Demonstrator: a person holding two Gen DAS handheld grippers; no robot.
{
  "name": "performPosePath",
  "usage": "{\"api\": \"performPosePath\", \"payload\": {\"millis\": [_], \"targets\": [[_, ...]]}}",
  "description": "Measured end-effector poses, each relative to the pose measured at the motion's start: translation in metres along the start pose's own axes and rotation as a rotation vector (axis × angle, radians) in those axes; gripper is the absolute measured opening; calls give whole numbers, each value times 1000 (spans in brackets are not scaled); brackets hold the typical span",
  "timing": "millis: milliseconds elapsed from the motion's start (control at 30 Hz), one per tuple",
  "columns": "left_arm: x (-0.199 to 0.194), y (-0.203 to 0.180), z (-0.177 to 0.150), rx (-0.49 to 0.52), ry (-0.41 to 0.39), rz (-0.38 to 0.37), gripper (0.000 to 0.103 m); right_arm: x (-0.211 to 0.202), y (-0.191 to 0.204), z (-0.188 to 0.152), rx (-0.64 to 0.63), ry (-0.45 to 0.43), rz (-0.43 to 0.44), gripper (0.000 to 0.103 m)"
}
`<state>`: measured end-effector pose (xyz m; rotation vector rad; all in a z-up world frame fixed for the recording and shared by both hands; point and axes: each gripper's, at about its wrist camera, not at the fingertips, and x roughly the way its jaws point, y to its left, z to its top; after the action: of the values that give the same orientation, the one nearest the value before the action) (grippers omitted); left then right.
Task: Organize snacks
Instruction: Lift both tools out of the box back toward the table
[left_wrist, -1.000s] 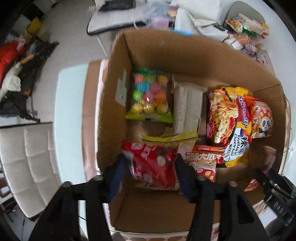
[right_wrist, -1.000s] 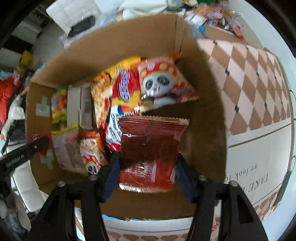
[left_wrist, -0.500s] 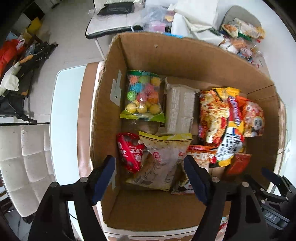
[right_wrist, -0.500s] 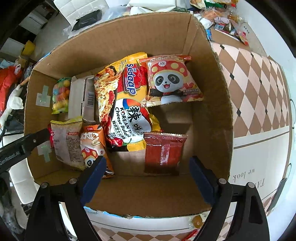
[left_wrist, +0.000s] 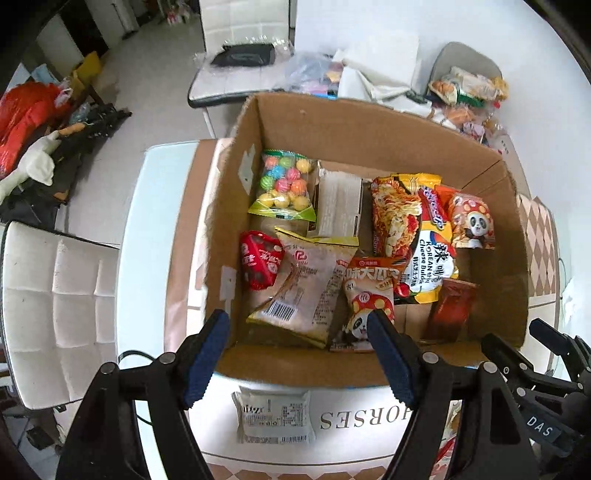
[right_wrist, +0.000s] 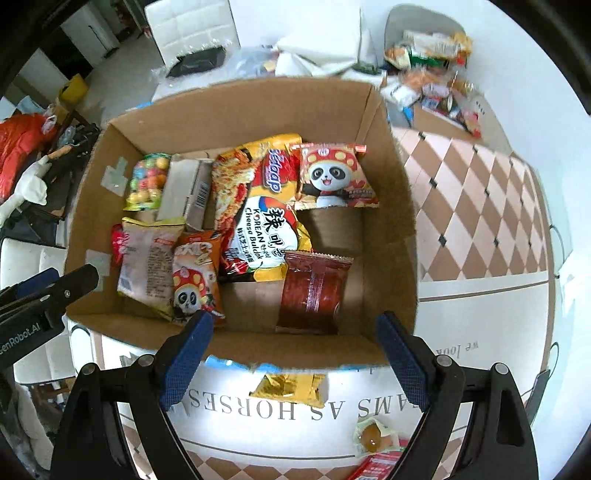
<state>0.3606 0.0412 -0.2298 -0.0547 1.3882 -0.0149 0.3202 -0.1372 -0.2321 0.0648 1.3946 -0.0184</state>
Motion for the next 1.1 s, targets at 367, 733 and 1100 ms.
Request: {"api": "performPosePath", "payload": {"millis": [367,733,1100], "targets": [[-74,-8,-44,34,-168,27,75,-66,2,-35,4,-126,32,92],[-135,-21,-85,61,-276,12,75,-131,-2,-76,10,-239,54,92],[-159,-22,-124,33,-287,-11,75,-166,-10,-119,47,-247,134,92]]}}
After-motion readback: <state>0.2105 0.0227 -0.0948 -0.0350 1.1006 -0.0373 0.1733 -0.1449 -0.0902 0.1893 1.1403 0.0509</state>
